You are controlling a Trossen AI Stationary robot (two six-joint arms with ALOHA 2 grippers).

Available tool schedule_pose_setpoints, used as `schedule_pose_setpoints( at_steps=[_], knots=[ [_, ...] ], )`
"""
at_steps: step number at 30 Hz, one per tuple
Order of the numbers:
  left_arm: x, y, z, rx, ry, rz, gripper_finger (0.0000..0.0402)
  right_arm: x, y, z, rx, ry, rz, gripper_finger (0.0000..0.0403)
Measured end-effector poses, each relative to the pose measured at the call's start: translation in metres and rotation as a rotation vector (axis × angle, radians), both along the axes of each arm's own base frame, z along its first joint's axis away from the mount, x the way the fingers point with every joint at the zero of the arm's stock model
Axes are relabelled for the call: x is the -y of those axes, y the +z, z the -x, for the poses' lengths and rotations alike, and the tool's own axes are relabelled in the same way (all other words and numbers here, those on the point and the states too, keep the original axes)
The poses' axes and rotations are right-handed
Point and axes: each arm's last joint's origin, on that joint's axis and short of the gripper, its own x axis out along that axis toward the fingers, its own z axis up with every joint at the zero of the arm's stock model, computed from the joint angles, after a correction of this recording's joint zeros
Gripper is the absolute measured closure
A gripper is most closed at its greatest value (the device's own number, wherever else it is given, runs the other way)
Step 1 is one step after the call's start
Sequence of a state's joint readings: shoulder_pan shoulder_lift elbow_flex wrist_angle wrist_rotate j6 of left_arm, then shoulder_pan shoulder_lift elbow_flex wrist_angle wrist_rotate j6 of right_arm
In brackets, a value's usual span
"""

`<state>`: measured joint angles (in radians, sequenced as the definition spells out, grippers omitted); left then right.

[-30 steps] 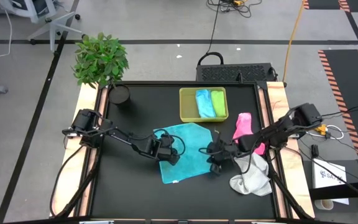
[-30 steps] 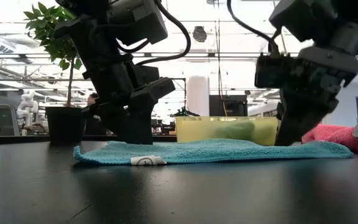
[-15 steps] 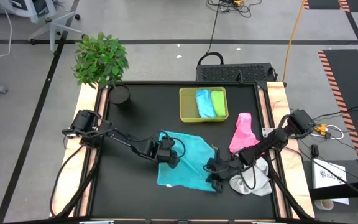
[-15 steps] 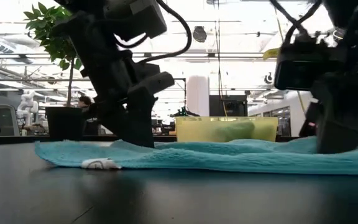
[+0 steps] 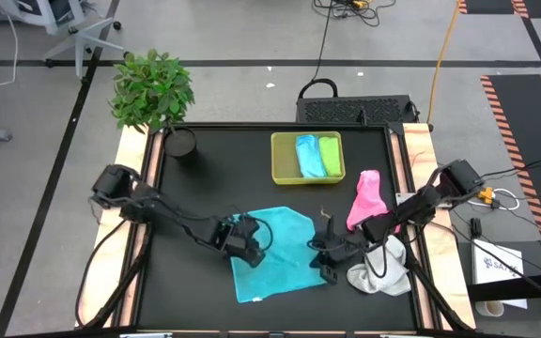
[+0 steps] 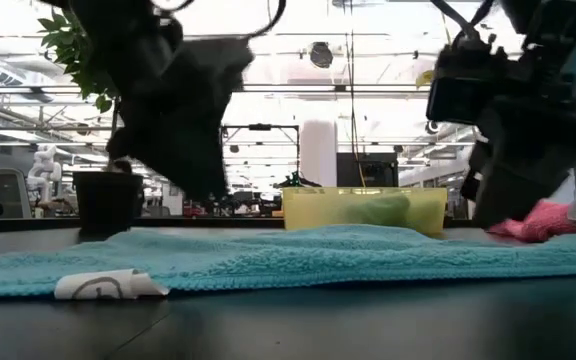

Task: Fold microfiber towels
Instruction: Fold the blue microfiber cloth

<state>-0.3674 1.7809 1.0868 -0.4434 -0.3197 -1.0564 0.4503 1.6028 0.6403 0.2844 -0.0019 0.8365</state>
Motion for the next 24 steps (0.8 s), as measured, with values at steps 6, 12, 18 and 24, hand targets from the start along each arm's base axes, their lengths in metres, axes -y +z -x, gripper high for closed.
schedule_pose_setpoints(
  at_steps=[6,12,18,24],
  knots=[
    [-0.005,0.007,0.002,0.019,0.020,-0.038,0.0259,0.015,0.012,-0.005,0.056,-0.017,0.026,0.0403],
    [-0.008,0.002,0.003,-0.024,0.034,-0.053,0.0259,0.029,0.012,-0.009,0.060,-0.053,0.074,0.0403],
    [-0.011,0.001,0.006,-0.057,0.064,-0.062,0.0259,0.053,0.012,-0.016,0.090,-0.129,0.198,0.0403],
    [-0.013,0.001,0.007,-0.055,0.092,-0.078,0.0259,0.079,0.012,-0.022,0.093,-0.188,0.244,0.0403]
  ],
)
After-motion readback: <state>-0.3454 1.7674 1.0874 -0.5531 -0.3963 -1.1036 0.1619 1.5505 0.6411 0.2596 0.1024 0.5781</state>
